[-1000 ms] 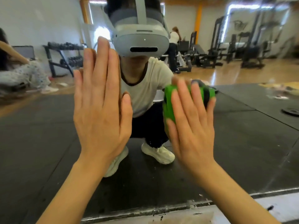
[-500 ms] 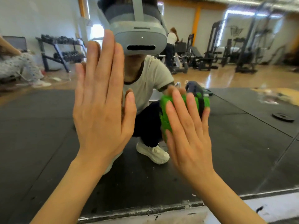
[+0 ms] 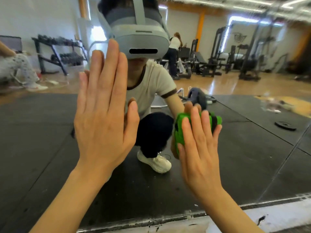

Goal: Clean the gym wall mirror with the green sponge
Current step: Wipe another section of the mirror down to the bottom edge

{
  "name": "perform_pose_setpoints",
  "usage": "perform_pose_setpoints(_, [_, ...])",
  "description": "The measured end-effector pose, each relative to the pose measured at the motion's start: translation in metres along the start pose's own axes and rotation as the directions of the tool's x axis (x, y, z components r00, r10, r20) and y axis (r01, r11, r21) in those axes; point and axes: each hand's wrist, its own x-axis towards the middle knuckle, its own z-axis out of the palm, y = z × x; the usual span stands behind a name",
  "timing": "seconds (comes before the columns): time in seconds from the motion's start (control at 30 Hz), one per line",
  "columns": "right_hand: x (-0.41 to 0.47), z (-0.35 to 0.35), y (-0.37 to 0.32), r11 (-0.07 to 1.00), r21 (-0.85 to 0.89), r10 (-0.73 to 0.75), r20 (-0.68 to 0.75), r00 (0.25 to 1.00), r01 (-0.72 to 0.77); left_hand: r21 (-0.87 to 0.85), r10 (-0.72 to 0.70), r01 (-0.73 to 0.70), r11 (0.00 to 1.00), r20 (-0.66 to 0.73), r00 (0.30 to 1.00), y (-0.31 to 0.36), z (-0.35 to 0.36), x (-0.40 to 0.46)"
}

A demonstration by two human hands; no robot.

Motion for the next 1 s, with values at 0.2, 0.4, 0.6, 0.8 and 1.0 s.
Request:
perform_pose_setpoints(0.2, [-0.008, 0.003, -0.007, 0.999, 0.015, 0.053, -0.027, 0.998, -0.052, -0.003, -0.004, 0.004, 1.0, 0.006, 1.0, 0.0, 0.001, -0.001])
perform_pose_setpoints(0.4, [0.024, 0.005, -0.01, 1.0, 0.014, 0.025, -0.089, 0.996, -0.024, -0.008, -0.012, 0.012, 1.0, 0.01, 1.0, 0.0, 0.001, -0.001])
perform_pose_setpoints(0.6, [0.005, 0.012, -0.016, 0.994, 0.025, 0.11, -0.152, 0.982, -0.107, -0.017, -0.006, 0.006, 1.0, 0.012, 1.0, 0.0, -0.002, -0.001])
perform_pose_setpoints(0.8, [0.081, 0.023, -0.062, 0.996, 0.031, 0.085, -0.265, 0.96, -0.08, -0.033, 0.015, -0.015, 0.999, 0.011, 1.0, -0.002, 0.0, -0.001])
perform_pose_setpoints(1.0, [-0.009, -0.006, 0.04, 0.996, -0.078, 0.036, -0.084, 0.996, -0.043, -0.014, 0.014, -0.014, 1.0, 0.024, 1.0, -0.001, 0.0, -0.002])
